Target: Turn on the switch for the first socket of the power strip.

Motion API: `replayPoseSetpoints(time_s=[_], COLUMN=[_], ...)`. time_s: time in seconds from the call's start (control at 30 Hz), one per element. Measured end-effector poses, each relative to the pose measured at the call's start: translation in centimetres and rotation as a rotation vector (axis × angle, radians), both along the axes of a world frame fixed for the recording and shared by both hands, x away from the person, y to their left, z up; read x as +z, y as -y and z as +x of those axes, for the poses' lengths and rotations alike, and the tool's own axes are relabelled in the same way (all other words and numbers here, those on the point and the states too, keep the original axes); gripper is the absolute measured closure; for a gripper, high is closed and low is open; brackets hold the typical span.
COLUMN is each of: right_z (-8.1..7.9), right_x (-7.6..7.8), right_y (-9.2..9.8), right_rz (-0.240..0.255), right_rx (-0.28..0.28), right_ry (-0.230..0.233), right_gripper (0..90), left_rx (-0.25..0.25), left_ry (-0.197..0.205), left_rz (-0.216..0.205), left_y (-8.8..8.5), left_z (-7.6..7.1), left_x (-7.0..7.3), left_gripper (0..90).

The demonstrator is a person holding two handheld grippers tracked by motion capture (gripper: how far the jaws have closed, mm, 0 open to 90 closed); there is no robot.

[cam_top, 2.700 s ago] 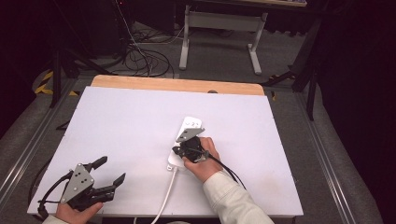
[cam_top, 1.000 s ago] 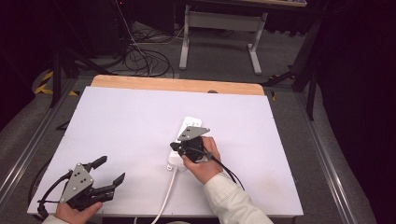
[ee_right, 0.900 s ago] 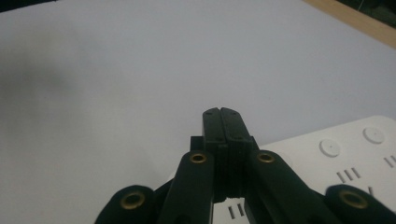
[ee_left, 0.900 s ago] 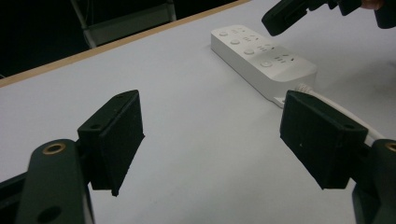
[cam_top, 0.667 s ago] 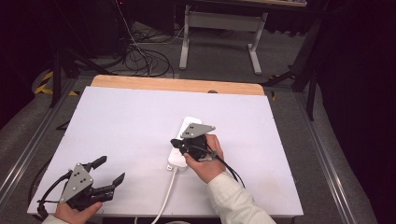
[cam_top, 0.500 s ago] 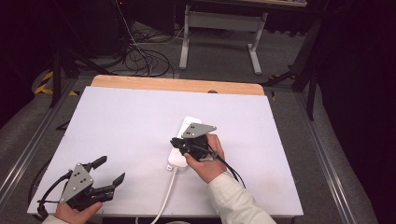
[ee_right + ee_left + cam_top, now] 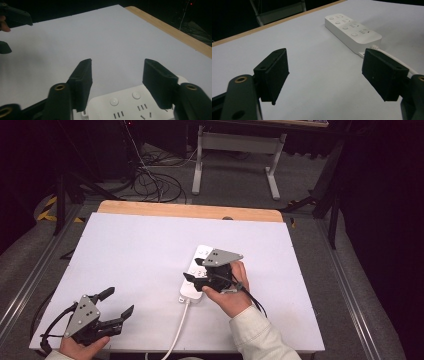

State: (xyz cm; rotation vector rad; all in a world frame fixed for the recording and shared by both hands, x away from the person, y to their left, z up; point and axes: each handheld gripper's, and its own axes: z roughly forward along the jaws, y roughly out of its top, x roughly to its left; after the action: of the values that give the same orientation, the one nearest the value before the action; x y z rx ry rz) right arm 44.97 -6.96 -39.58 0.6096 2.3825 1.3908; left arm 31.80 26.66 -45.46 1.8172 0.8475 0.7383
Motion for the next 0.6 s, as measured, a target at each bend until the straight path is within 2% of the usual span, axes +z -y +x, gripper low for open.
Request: replayPoseSetpoints(time_s=[0.23, 0.4, 0.6], right_z=[-1.0, -1.9, -3.0], right_x=[1.3, 2.1, 2.6], right_y=[1.7, 3.3, 5.3], right_rz=[0.022, 0.043, 0.087], right_rx=[0.011, -0.001, 0.003], right_ry=[0.025, 0.045, 0.038], right_gripper=[27.5, 24.6, 20.3], left_rx=[-0.001, -0.001, -0.001], left_ry=[-0.004, -0.003, -0.006], left_rz=[0.0, 0.007, 0.004], left_y=[0.0, 0.0, 0.1], left_z=[0.0, 0.0, 0.0], left_x=[0.0, 0.0, 0.0], left_gripper=[22.1, 22.1, 22.2])
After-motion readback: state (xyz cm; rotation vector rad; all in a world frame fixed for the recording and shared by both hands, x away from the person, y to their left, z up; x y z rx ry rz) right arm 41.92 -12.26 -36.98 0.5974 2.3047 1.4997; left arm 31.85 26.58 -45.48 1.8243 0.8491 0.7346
